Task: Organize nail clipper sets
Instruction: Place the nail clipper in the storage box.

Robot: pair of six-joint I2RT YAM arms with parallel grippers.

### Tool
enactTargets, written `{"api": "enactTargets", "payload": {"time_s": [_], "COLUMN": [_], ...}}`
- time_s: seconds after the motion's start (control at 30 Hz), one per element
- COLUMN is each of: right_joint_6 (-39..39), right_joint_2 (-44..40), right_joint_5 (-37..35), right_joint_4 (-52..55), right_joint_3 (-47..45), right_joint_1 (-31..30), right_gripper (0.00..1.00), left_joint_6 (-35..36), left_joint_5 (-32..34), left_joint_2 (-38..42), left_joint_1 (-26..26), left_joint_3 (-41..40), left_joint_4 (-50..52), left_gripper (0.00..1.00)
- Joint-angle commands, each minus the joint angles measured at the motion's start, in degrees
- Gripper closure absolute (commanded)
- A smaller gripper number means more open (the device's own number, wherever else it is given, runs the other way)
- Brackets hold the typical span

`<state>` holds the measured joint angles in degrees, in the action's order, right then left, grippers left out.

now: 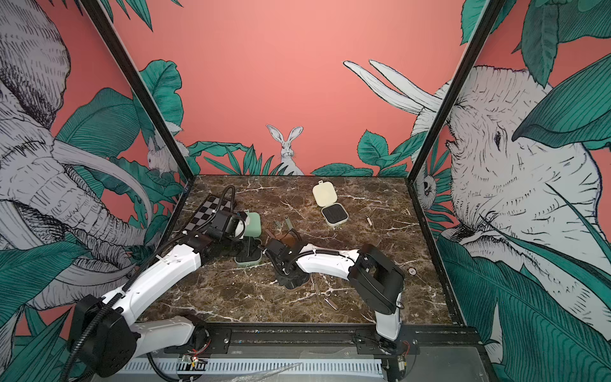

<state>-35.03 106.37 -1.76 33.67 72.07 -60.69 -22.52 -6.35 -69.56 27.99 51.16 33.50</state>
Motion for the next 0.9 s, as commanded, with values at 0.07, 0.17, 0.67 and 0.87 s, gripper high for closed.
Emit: {"api": "enactTargets", "payload": {"time_s": [0.07, 0.17, 0.67, 0.87], "right_joint_6": [-2.2, -3.0, -6.1, -5.5], "right_joint_2": [0.8, 1.2, 2.0, 4.1], "right_joint_5": [-0.7, -1.1, -8.0, -10.3], "right_joint_4": [0.5, 0.7, 4.8, 7.1], "right_joint_3": [-0.5, -0.6, -1.7, 1.1], "right_joint_1": [0.3, 0.3, 0.1, -0.2], "right_gripper": [1.0, 1.0, 1.0, 1.0], "left_joint_6": [-0.2, -0.3, -0.3, -0.2], "left_joint_5": [0.3, 0.4, 0.4, 0.4], "left_joint_2": [0.9, 1.0, 1.6, 1.9], "left_joint_1": [0.1, 0.1, 0.1, 0.1], "left_joint_3": [-0.7, -0.8, -1.1, -1.3], "left_joint_4": [0.9, 0.8, 0.8, 0.9], "left_gripper": [0.56, 0.56, 0.56, 0.56]}}
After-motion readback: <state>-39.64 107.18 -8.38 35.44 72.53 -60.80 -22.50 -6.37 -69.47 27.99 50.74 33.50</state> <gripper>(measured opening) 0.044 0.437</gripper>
